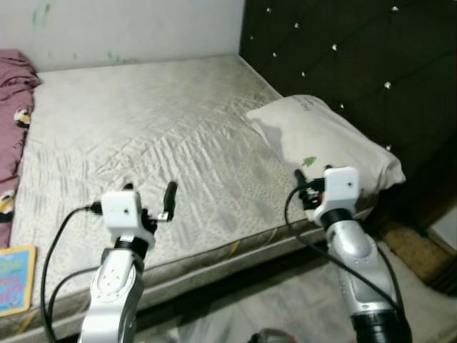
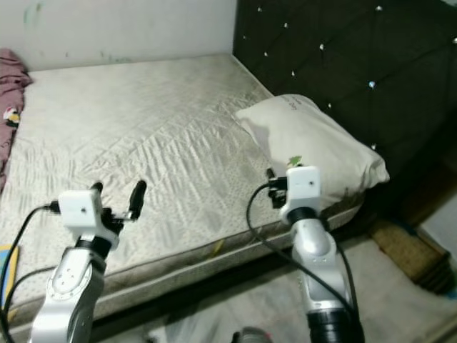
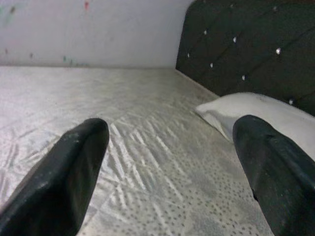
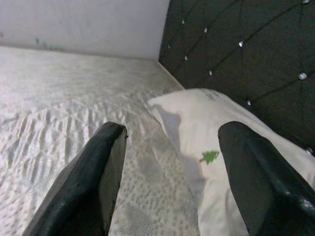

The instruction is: Clean up the room

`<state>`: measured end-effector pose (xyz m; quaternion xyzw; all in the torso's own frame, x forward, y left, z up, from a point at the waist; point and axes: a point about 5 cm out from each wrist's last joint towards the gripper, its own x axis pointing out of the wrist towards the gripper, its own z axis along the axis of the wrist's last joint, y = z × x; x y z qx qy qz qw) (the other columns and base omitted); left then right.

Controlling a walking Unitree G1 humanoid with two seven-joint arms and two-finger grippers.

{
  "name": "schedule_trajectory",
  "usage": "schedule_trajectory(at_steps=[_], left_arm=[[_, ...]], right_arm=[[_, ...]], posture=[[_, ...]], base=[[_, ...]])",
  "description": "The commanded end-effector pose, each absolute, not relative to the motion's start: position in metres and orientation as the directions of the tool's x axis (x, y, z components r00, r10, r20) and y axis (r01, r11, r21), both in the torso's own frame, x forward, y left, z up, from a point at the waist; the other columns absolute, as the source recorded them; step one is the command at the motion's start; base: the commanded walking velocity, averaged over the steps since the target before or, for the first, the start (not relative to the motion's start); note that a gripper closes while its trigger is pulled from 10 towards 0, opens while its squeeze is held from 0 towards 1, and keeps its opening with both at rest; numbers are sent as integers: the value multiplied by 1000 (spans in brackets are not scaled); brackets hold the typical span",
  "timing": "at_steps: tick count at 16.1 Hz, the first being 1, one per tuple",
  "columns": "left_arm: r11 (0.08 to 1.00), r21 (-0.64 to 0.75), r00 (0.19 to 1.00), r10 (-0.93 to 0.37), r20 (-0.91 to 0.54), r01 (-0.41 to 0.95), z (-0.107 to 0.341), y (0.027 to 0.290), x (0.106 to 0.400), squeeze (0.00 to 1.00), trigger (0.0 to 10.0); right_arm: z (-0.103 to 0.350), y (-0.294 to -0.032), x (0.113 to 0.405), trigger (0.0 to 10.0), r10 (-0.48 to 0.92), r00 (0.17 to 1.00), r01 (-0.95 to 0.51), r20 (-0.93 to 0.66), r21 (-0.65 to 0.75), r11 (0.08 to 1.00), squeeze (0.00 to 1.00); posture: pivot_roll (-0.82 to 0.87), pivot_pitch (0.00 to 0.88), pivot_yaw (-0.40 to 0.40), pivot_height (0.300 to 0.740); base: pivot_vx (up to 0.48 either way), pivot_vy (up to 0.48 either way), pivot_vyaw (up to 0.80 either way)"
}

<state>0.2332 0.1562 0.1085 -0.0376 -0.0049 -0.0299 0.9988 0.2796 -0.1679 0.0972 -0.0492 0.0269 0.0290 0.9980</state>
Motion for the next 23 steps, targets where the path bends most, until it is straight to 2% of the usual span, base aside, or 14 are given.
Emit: schedule_trajectory(at_steps=[1,4,16,23], left_arm=[[996,-73,999,-43,15,44,111,160,232,0,10000],[997,-70,999,-40,23,42,112,160,231,0,10000],[996,-72,998,-56,35,58,114,160,229,0,10000],[994,-90,998,-57,28,59,114,159,230,0,10000]], right_arm=[[107,-162,284,10000,79,997,-81,-24,-95,992,0],[107,-163,282,10000,80,996,-83,-34,-94,992,0],[106,-159,283,10000,120,991,-126,-51,-132,983,0],[106,-160,284,10000,111,992,-118,-60,-129,985,0]], posture=[[-63,0,-78,740],[-65,0,-76,740],[-58,0,-86,740],[-65,0,-87,740]], base=[[0,480,0],[0,464,0],[0,0,72],[0,438,0]])
